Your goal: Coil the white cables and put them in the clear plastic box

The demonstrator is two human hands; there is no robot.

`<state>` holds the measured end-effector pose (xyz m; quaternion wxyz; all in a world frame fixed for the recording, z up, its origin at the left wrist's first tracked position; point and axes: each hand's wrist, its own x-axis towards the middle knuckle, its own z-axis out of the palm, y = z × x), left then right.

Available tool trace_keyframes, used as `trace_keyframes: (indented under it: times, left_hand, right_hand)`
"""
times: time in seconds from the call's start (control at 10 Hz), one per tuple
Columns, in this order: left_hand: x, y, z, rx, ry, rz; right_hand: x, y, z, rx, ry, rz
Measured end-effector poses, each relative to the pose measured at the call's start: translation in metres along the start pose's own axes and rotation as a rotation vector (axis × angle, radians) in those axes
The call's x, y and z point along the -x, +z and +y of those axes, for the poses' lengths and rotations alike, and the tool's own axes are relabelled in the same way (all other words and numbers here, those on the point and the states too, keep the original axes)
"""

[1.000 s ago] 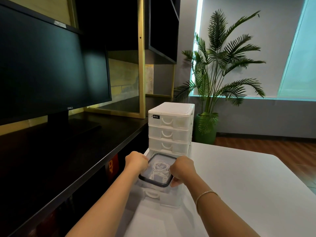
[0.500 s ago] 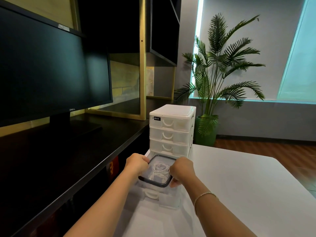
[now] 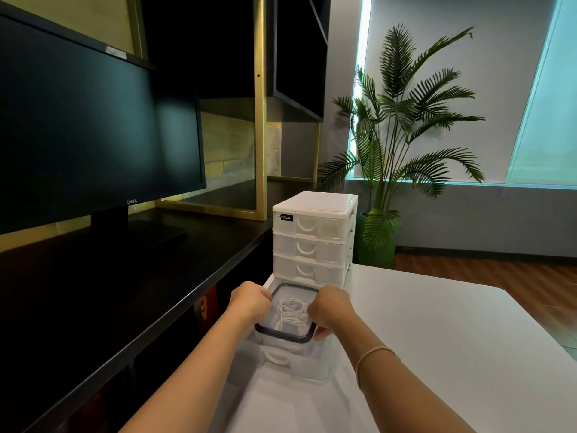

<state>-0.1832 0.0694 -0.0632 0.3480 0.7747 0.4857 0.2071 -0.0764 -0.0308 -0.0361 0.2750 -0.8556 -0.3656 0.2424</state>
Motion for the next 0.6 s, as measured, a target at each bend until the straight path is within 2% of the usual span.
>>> trace_keyframes:
  times: [0.2,0.4,0.6]
  left_hand:
    - [-0.002,0.001,0.0,-0.014,-0.014,0.016]
    - [-0.005,0.001,0.003,-0.13,0.002,-0.015]
    - [-0.004,0.007,0.013,-0.169,-0.032,0.043]
  right_hand:
    - [0.0,0.003,0.001,0.063,-0.017,0.009]
    - [0.0,0.002,0.002,0.093,-0.048,0.019]
    - [0.0,-0.007,0.004,0.005,-0.025,0.138]
